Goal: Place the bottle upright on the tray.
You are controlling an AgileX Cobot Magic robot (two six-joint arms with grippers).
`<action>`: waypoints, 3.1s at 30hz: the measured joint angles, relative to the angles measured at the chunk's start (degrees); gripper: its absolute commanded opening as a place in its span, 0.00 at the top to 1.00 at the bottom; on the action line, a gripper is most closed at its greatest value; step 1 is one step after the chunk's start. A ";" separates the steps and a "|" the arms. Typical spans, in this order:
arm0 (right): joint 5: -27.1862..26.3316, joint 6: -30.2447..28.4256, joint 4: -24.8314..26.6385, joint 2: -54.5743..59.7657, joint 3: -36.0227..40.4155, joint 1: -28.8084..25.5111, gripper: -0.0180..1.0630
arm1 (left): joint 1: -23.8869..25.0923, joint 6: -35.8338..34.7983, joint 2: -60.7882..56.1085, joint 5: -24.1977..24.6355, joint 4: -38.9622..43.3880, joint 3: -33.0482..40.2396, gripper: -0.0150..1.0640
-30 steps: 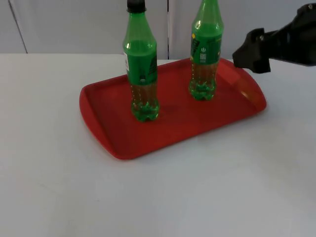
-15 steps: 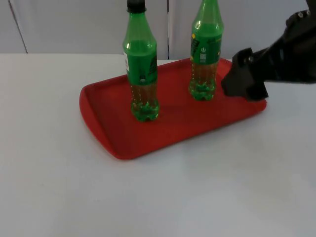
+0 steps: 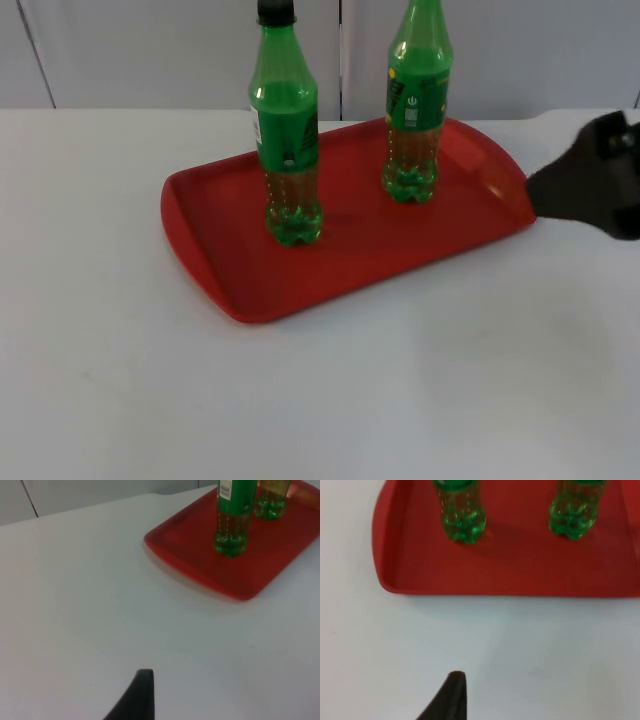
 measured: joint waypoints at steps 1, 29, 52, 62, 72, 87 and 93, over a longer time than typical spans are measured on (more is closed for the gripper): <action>0.11 0.00 0.06 -2.01 0.70 0.00 0.01 | 0.00 0.00 0.00 0.00 0.00 0.00 0.01; 19.11 -6.76 7.56 -45.13 4.68 0.00 0.01 | 0.00 0.00 0.00 0.00 0.00 0.00 0.01; 36.50 -26.23 23.59 -65.26 4.91 0.09 0.01 | 0.00 0.00 0.00 0.00 0.00 0.00 0.01; 44.72 -28.04 22.69 -67.60 6.77 0.09 0.01 | 0.00 0.00 0.00 0.00 0.00 0.00 0.01; 46.16 -25.90 20.63 -67.60 8.33 0.09 0.01 | 0.00 0.00 0.00 0.00 0.00 0.00 0.01; 46.16 -25.90 20.94 -67.60 8.33 0.09 0.01 | 0.00 0.73 0.00 0.00 0.00 0.00 0.01; 46.16 -25.90 20.94 -67.60 8.33 0.09 0.01 | 0.00 0.73 0.00 0.00 0.00 0.00 0.01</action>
